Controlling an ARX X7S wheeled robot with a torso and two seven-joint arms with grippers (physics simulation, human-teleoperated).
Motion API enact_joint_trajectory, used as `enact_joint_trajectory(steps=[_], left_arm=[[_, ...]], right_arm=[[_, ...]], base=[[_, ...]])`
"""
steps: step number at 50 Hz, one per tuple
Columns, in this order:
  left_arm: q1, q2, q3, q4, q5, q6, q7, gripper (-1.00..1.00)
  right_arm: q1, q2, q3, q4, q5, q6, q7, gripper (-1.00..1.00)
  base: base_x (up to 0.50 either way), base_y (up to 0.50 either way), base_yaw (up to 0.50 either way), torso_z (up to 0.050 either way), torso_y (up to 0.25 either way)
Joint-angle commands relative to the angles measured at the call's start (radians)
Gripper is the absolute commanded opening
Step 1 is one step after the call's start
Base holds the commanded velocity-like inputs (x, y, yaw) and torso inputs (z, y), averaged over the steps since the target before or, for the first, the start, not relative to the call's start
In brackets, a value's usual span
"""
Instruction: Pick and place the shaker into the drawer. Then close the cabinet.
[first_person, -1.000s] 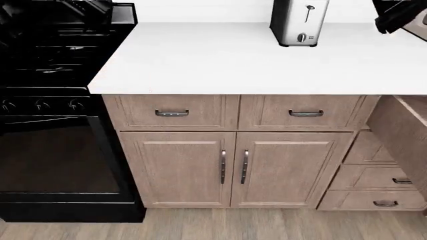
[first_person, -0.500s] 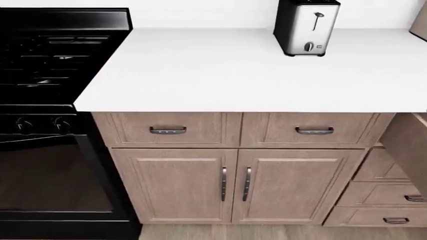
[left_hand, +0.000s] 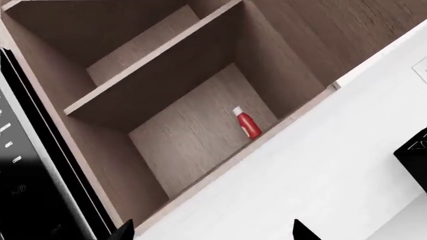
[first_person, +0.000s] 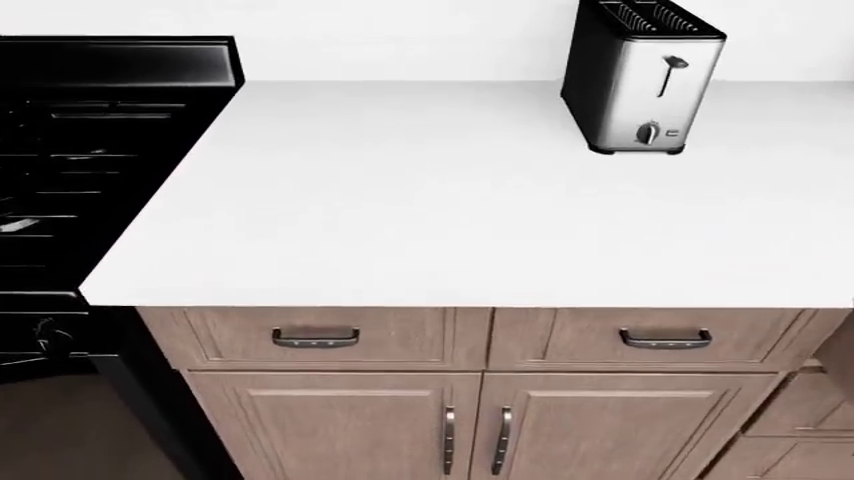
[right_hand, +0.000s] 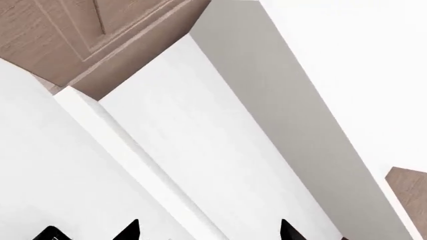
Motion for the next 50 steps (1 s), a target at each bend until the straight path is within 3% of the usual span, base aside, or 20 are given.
enact_joint_trajectory(steps=[1,43,50], left_arm=[[0.004,0.029,-0.012,-0.028,-0.016,-0.013,-0.013,1.00],[0.032,0.031,-0.014,0.010,-0.041,-0.039,-0.017,1.00],[0.036,0.035,-0.014,0.009,-0.043,-0.036,-0.018,1.00]], right_arm=[[0.000,-0.004,0.011,-0.007,0.012,0.019,0.013,1.00],[-0.058,0.023,0.040,-0.053,0.021,0.026,0.032,1.00],[-0.060,0.020,0.063,-0.058,0.028,0.031,0.044,1.00]], base=[[0.50,0.00,0.00,0.000,0.000],[0.50,0.08,0.00,0.000,0.001],[0.00,0.00,0.00,0.000,0.002]])
